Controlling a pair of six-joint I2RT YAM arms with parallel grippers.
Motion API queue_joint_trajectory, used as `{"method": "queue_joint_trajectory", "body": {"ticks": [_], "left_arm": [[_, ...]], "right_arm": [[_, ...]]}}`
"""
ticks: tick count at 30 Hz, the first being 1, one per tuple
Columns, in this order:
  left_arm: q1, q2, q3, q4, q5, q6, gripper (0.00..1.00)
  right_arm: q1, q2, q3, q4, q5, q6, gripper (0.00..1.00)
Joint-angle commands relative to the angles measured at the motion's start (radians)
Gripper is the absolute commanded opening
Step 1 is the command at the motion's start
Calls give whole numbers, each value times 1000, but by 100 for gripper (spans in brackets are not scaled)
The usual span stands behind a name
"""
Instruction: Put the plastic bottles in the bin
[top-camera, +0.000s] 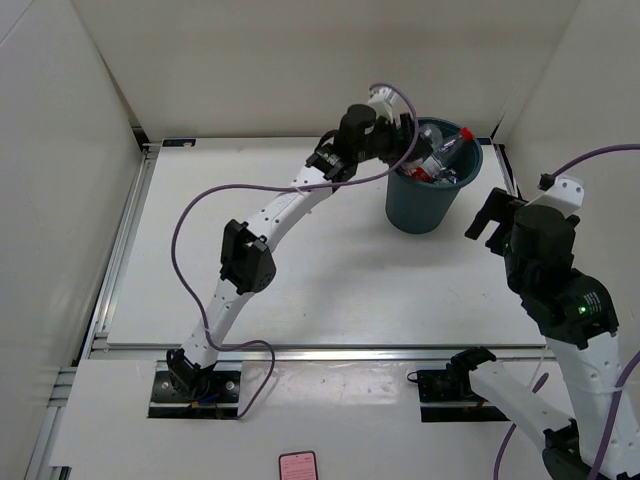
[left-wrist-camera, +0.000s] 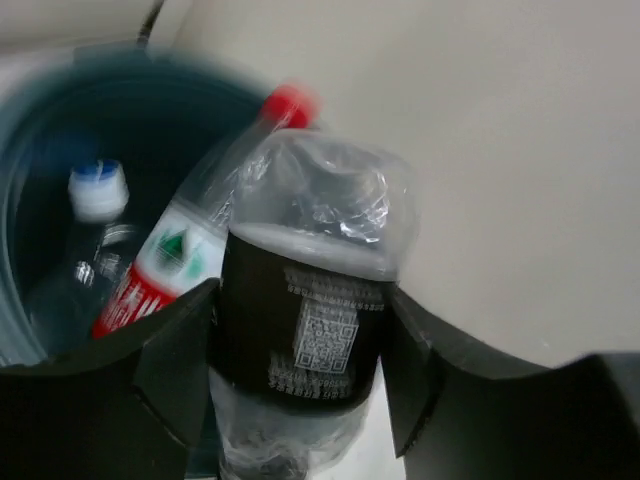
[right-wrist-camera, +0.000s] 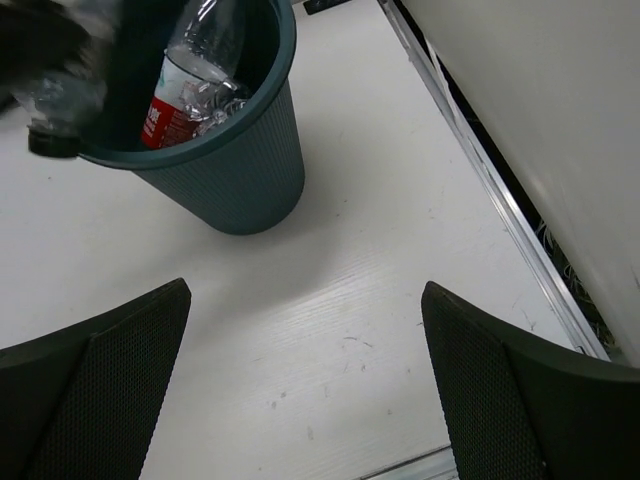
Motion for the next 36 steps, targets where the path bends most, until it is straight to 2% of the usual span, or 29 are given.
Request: {"method": "queue_joint_trajectory", "body": {"ticks": [1, 2, 8, 11, 14, 16, 17, 18, 19, 20, 21, 23, 24, 28, 31, 33, 36], "left_arm": [[15, -35, -29, -28, 21, -12, 81], [15, -46, -40, -28, 21, -12, 100], [24, -122, -51, -28, -13, -2, 100], [24, -214, -63, -28, -22, 18, 100], [24, -311, -146, -28, -57, 90, 100], [24, -475, -329, -28, -98, 145, 100], [24, -542, -415, -28, -126, 199, 100], [24, -682, -507, -28, -195, 221, 100], [24, -754, -695, -28, -232, 236, 100], [33, -826, -789, -28, -269, 248, 100], [34, -896, -877, -40, -362, 248, 100], [34, -1141, -1168, -74, -516, 245, 100], [34, -1191, -1219, -95, -566, 245, 100], [76, -1334, -1318, -238, -802, 199, 100], [119, -1354, -1318, -350, -923, 209, 100], [159, -1344, -1318, -402, -979, 219, 100], [205, -1319, -1318, -482, -1073, 154, 100]], "right_arm": [[-3, -29, 39, 9, 40, -28, 100], [-3, -29, 39, -8, 40, -17, 100], [-3, -49, 39, -55, 23, 78, 100], [-3, -40, 48, -64, 23, 89, 100], [-3, 4, 92, -106, 23, 98, 100], [-3, 62, 153, -149, 12, 81, 100], [-3, 122, 181, -200, -47, 65, 100], [-12, 157, 213, -231, -84, 64, 100], [-12, 193, 245, -267, -118, 64, 100], [-12, 248, 291, -312, -150, 64, 100], [-12, 265, 304, -324, -187, 64, 100], [-21, 274, 295, -281, -326, 20, 100], [-21, 264, 283, -255, -383, 2, 100], [-21, 262, 253, -126, -766, -115, 100], [-21, 341, 302, -136, -949, -97, 100], [-12, 374, 324, -137, -1000, -88, 100], [2, 383, 303, -120, -973, -78, 100]]}}
